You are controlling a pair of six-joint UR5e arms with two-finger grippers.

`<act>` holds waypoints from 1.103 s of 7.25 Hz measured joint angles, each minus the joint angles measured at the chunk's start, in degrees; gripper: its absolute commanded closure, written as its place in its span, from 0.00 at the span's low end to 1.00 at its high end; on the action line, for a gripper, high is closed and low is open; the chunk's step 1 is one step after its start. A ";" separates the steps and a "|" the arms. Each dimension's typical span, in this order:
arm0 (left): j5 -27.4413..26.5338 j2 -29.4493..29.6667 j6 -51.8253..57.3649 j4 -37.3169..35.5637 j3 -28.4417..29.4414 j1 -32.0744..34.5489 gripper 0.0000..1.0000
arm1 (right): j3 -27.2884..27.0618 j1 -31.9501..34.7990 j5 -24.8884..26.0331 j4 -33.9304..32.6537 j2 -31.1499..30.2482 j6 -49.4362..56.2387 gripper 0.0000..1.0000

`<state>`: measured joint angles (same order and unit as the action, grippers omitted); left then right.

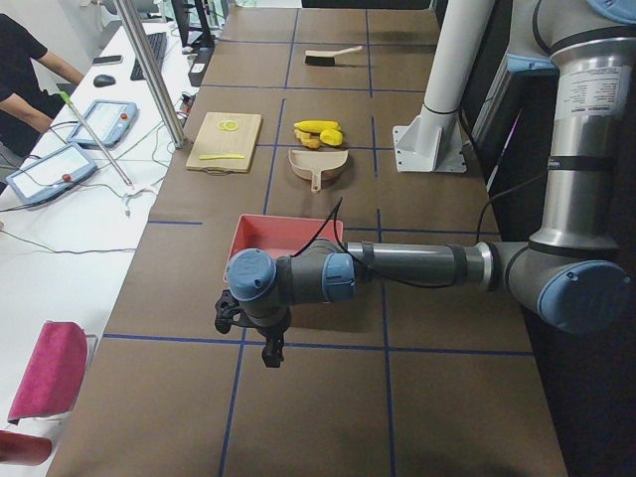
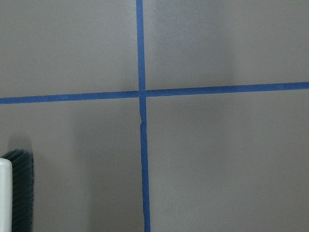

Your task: Sweep and dump trash into bin

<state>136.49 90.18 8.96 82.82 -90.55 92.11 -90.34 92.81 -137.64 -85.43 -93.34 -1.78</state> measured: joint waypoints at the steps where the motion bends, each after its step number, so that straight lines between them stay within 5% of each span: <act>1: 0.00 0.00 0.02 0.04 -0.03 0.00 0.00 | 0.00 0.00 -0.02 0.00 0.02 -0.06 0.00; 5: -0.02 0.29 -0.03 0.20 -1.23 -0.06 0.00 | -0.11 0.00 -0.03 0.00 0.97 -0.14 0.00; 8: -0.55 1.44 -0.19 4.04 -10.79 -3.42 0.00 | -0.40 -0.25 -0.06 -0.03 2.05 -1.40 0.00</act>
<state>135.94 91.61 8.78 86.86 -101.34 88.69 -90.75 92.56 -137.70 -85.46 -91.29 -3.18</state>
